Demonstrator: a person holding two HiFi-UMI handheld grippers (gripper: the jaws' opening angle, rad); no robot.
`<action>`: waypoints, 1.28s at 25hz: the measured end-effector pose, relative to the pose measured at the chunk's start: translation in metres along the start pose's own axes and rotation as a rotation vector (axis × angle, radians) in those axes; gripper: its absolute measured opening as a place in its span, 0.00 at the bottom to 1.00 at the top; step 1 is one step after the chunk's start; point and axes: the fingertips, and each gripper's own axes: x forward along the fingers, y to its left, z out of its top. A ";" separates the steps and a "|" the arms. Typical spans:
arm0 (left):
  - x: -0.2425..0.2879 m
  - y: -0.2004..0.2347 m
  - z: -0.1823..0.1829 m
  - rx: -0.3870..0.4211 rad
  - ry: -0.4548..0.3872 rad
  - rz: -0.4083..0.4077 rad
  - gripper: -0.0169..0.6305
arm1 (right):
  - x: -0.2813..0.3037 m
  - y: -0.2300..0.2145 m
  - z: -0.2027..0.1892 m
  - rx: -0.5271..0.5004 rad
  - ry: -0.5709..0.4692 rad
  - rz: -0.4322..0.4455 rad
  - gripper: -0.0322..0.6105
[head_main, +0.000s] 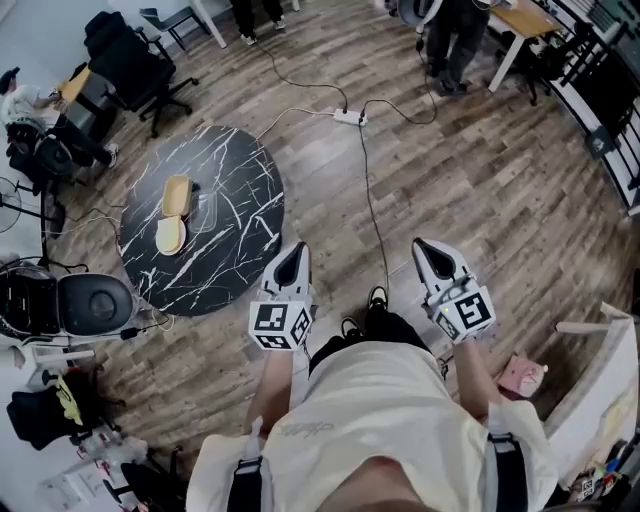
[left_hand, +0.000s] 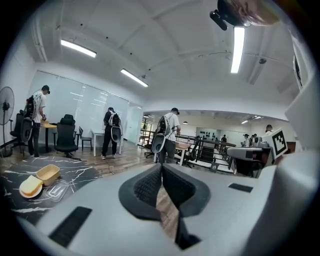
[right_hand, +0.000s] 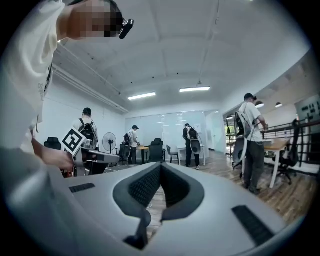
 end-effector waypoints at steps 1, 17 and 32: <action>0.004 -0.001 0.003 0.004 -0.003 -0.003 0.06 | 0.002 -0.003 0.000 -0.004 0.000 0.003 0.06; 0.077 -0.001 0.014 0.057 0.050 0.065 0.25 | 0.046 -0.075 0.001 0.023 -0.026 0.091 0.06; 0.145 0.048 0.008 -0.017 0.055 0.173 0.25 | 0.136 -0.119 -0.006 -0.030 0.056 0.225 0.06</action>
